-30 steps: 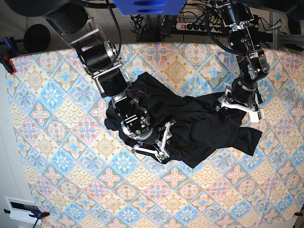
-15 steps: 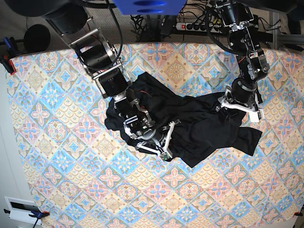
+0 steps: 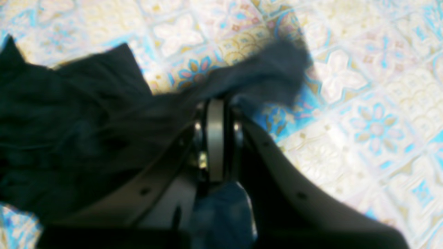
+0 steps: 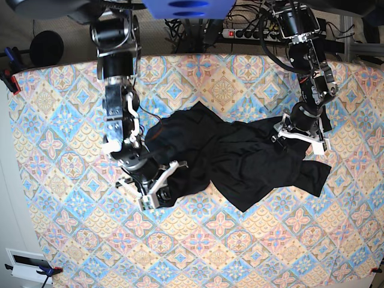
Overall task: Layout the t-shirt on the table in an organized manner, then fold the t-shirt properly
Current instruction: 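Pull the shirt apart with both grippers, stretching it lengthwise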
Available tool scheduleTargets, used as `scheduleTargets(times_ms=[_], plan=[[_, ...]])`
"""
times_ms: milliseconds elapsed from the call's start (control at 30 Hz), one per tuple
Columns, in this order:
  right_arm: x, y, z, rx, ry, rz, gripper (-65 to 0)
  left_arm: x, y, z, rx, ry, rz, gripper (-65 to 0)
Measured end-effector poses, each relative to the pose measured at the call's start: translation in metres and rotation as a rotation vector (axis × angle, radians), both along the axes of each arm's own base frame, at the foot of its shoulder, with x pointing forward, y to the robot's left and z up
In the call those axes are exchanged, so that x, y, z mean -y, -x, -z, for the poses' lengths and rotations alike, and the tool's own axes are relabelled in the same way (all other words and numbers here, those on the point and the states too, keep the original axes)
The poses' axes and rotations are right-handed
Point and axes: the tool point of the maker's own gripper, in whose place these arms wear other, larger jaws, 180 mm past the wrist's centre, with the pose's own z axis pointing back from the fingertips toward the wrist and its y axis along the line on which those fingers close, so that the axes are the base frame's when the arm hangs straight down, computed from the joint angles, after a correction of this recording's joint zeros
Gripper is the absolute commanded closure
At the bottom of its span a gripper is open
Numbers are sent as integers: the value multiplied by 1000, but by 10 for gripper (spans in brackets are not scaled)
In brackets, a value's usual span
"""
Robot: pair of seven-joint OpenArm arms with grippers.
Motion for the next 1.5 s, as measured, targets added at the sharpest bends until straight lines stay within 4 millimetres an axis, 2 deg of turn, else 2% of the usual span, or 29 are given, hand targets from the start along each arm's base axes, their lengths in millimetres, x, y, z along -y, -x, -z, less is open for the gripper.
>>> scheduleTargets(times_ms=[67, 133, 233, 300, 367, 433, 567, 667, 767, 833, 933, 1067, 1200, 1367, 1433, 1500], plan=[[28, 5, -7, 33, 18, 46, 0, 1, -2, -1, -1, 1, 5, -281], [68, 11, -13, 64, 58, 121, 0, -2, -9, -7, 21, -7, 1, -281], [117, 30, -9, 55, 109, 227, 0, 1, -12, -10, 33, -2, 5, -281], [139, 44, -7, 39, 132, 278, 0, 4, -8, -6, 15, 4, 13, -281], [153, 54, -17, 69, 120, 312, 0, 4, -9, -6, 17, 3, 12, -281], [174, 64, -21, 84, 125, 372, 0, 2, -10, -8, 23, -1, 11, -281], [221, 94, -1, 7, 153, 503, 0, 2, -10, -8, 23, -4, 10, -282], [246, 112, 5, -18, 166, 575, 0, 3, -10, -8, 25, 0, 11, -282], [255, 121, 8, -22, 175, 598, -7, 2, -10, -8, 23, -3, 10, -282], [255, 130, 17, -56, 184, 594, -37, 3, -10, -8, 23, -2, 10, -282], [256, 141, 27, -97, 194, 595, -119, 3, -10, -8, 23, -2, 10, -282], [255, 143, 28, -98, 193, 590, -238, 3, -10, -8, 23, -2, 10, -282], [257, 145, 29, -104, 197, 598, -313, 3, -10, -8, 22, -2, 10, -282], [273, 151, 25, -98, 210, 647, -346, -8, -10, -15, 36, -24, 2, -282], [271, 149, 25, -98, 206, 641, -346, -5, -14, -25, 64, -31, 11, -278], [263, 139, 21, -82, 198, 619, -343, 2, -26, -37, 96, -30, 32, -271]])
